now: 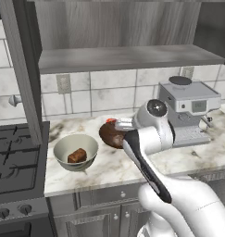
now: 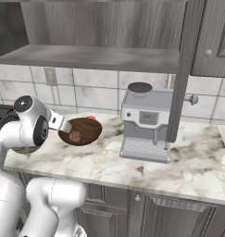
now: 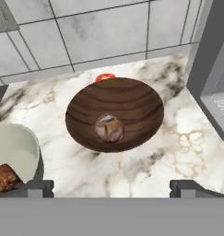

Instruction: Pick both bowls and place them on the counter. Then place the bread in one bowl and place the bread in the other bowl.

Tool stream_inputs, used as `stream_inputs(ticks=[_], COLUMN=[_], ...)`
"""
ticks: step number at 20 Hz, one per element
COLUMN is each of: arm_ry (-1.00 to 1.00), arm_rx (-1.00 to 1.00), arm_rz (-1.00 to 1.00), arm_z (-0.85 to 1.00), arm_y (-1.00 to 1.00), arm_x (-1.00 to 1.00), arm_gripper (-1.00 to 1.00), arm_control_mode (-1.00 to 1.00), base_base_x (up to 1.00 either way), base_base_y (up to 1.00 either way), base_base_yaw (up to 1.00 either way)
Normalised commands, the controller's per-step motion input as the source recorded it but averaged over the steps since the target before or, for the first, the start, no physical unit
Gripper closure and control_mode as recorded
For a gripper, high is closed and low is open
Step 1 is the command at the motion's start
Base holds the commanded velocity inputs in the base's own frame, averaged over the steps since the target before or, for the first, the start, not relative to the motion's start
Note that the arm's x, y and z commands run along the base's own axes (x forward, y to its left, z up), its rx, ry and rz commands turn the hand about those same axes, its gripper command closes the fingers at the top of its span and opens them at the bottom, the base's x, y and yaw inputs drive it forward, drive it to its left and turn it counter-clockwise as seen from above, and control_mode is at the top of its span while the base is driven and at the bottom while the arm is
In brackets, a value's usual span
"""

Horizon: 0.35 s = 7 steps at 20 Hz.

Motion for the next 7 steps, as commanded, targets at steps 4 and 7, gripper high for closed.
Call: stream_inputs(ticks=[4,7], arm_ry=[-0.03,-0.01], arm_rx=[-0.12,-0.10], arm_rz=[0.03,0.04], arm_z=[0.25,0.27], arm_y=[-0.02,-0.03], arm_x=[-0.70,-0.66], arm_gripper=[-1.00,-1.00], arm_control_mode=[-1.00,-1.00], base_base_x=[0.00,0.00], base_base_y=[0.00,0.00], base_base_yaw=[0.00,0.00])
